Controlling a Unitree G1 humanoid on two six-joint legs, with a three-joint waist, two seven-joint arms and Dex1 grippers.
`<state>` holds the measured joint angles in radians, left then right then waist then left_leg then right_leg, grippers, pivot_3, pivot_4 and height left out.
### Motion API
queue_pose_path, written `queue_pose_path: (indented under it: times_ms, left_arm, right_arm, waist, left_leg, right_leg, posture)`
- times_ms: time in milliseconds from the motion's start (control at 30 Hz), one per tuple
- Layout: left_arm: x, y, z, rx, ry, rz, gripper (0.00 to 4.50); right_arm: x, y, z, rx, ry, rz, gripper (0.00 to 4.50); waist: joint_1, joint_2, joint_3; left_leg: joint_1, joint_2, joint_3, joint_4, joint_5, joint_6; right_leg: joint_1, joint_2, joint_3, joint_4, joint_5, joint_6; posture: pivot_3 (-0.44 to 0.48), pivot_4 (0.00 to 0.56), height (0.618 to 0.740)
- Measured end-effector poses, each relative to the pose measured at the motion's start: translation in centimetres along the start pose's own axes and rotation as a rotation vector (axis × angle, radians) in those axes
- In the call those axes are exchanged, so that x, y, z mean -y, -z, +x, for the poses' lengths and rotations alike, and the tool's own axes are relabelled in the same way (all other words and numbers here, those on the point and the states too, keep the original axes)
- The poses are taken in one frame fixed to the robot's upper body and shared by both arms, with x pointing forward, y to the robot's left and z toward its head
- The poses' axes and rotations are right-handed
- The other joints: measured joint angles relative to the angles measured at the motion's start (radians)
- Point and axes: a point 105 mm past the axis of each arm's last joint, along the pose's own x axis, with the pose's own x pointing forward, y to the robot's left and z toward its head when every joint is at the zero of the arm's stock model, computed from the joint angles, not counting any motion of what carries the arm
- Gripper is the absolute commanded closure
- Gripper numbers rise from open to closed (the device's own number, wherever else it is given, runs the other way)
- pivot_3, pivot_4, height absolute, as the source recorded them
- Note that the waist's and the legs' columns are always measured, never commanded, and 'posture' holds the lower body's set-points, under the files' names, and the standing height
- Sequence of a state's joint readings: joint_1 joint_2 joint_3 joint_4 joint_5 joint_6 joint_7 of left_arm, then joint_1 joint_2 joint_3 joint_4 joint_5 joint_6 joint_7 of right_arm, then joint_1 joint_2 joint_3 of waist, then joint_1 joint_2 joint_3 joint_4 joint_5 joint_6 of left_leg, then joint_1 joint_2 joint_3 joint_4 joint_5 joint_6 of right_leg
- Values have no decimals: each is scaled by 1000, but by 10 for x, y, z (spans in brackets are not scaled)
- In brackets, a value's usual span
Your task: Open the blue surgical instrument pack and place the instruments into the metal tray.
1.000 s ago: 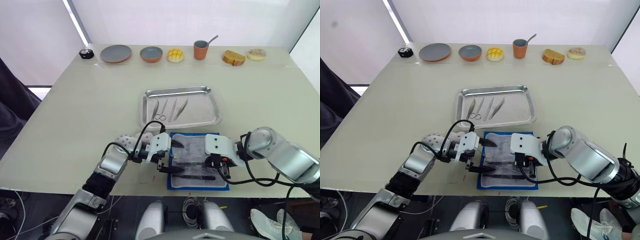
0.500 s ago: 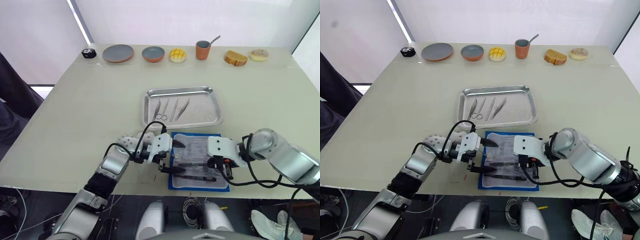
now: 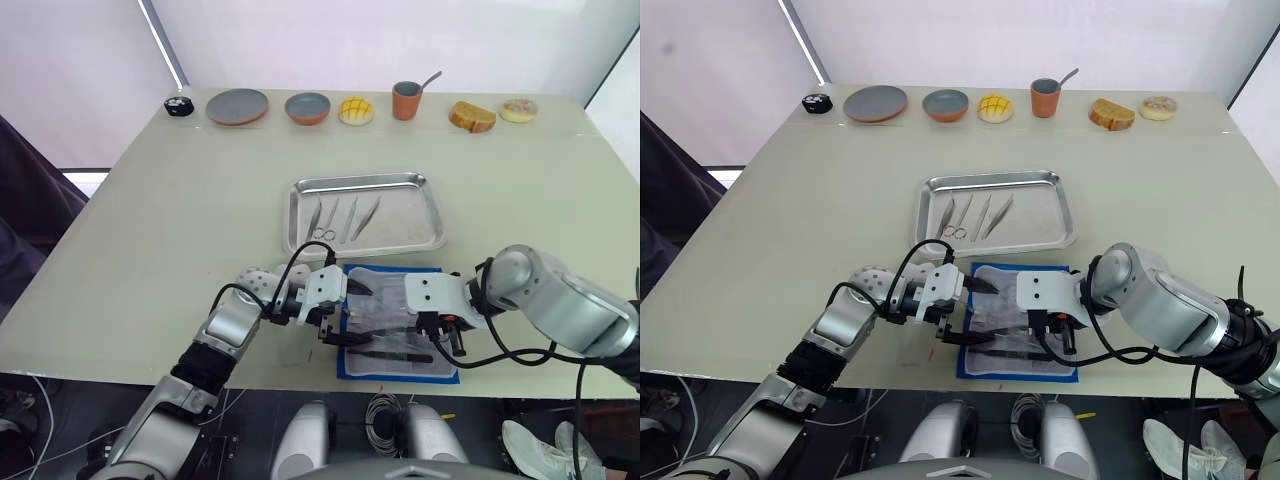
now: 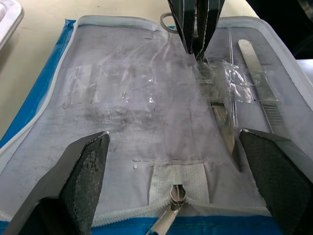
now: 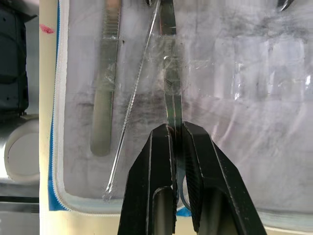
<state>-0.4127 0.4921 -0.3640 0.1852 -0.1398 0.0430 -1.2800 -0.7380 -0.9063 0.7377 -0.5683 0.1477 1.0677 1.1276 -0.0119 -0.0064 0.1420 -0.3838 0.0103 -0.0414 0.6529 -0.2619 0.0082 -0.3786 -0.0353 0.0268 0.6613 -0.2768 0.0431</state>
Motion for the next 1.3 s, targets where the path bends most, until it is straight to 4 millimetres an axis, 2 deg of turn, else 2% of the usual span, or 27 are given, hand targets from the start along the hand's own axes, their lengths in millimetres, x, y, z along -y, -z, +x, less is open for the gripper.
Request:
queue_pose_path:
  times_ms: [300,433,600,667,833,933,1000,1067,1133,1233,1300]
  left_arm:
    - [0,0,0,0,-1,-2,0]
    - [0,0,2,1,-2,-1,0]
    - [-1,-1,2,0,-2,0,0]
    - [-1,-1,2,-1,-3,0,0]
    - [-3,0,1,-5,-7,-2,0]
    - [-3,0,2,-4,-5,0,0]
    - [-3,0,1,-4,-7,-1,0]
    - [-4,0,1,-3,-8,0,0]
    - [-4,-1,2,2,-10,2,0]
    - [-5,0,1,-1,-18,1,0]
    - [-5,-1,3,6,-21,2,0]
  right_arm:
    - [0,2,-4,-30,4,16,4371]
    - [-3,19,-16,-77,27,46,4371]
    - [-9,56,-33,-140,52,105,4371]
    - [-12,75,-49,-177,71,129,4371]
    - [-12,79,-68,-139,89,135,4371]
    - [-6,68,-83,-19,125,175,4371]
    - [-2,59,-86,59,151,198,4371]
    - [7,39,-88,207,189,233,4371]
    - [9,36,-88,224,205,259,4371]
    - [33,4,-91,366,273,339,4371]
    - [44,-4,-90,396,309,393,4371]
  waist:
    - [0,0,0]
    - [3,0,0]
    - [3,0,0]
    - [2,0,0]
    - [-2,1,0]
    - [0,1,0]
    - [-1,0,0]
    - [-2,0,0]
    - [1,1,0]
    - [-5,1,0]
    - [0,0,0]
  left_leg:
    - [0,0,0,0,0,0]
    - [0,0,-1,0,0,0]
    - [-1,0,-1,0,0,0]
    - [0,0,0,0,0,0]
    - [1,1,1,0,0,0]
    - [1,1,1,0,0,0]
    - [1,1,1,0,0,0]
    - [1,1,1,0,0,0]
    - [1,1,1,0,0,0]
    - [2,1,2,-1,0,0]
    - [0,1,0,-1,0,0]
  right_leg:
    - [0,0,0,0,0,0]
    - [0,-1,-1,-1,0,0]
    - [0,-1,-1,-1,0,1]
    - [0,-2,-1,-1,-1,1]
    - [1,-1,0,0,-1,1]
    - [1,-1,1,0,0,1]
    - [1,0,0,0,0,1]
    - [2,0,1,0,0,1]
    - [1,0,1,0,0,1]
    - [1,0,3,0,0,0]
    - [1,0,1,0,0,0]
  posture:
    - [0,150,740]
    - [0,150,740]
    - [0,150,740]
    - [0,150,740]
    - [0,150,740]
    - [0,150,740]
    - [0,150,740]
    - [0,150,740]
    - [0,150,740]
    - [0,150,740]
    - [0,150,740]
